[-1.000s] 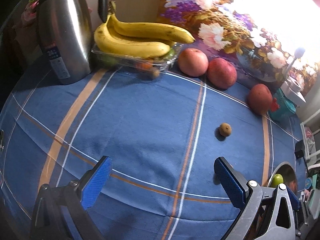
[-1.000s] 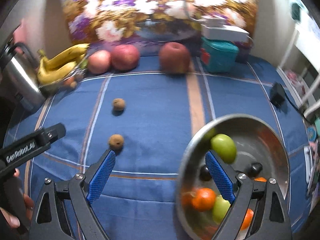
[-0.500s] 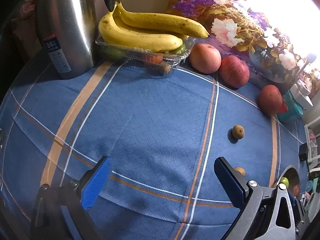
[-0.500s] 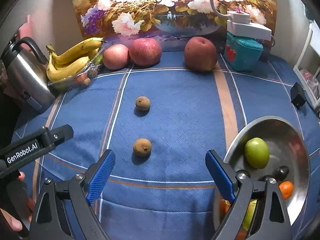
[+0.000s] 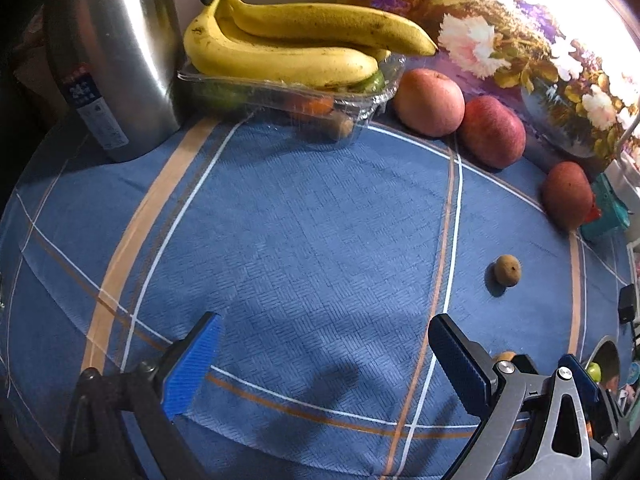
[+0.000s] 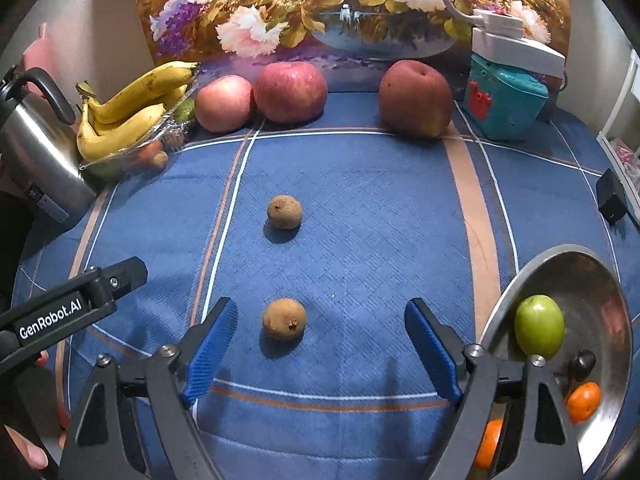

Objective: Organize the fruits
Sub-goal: 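Close the right tool around a brown kiwi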

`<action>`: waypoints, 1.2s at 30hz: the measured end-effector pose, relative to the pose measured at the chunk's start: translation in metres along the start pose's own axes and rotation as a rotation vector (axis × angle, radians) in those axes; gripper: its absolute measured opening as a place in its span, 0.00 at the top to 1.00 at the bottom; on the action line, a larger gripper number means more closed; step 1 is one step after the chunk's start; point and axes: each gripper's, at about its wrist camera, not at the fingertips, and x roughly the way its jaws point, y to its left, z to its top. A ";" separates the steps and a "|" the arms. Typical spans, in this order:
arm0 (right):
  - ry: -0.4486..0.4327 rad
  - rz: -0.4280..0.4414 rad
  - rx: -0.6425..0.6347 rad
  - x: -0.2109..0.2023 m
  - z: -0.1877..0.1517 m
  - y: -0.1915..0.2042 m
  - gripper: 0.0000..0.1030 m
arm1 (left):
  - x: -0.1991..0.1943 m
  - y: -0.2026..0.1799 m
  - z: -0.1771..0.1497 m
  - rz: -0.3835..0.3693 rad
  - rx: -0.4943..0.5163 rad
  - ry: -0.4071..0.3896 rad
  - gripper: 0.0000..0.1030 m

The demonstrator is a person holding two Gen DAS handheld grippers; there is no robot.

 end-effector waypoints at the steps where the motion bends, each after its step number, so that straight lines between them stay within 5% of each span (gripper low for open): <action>1: 0.003 0.002 -0.001 0.002 0.001 0.000 0.19 | 0.002 -0.001 0.000 -0.001 0.003 0.004 0.00; 21: 0.055 0.033 -0.060 0.022 0.001 0.018 0.66 | 0.012 -0.007 0.000 -0.019 0.009 0.018 0.00; 36: 0.045 0.063 -0.055 0.014 0.000 0.016 0.73 | 0.007 -0.010 -0.001 -0.035 0.017 0.015 0.00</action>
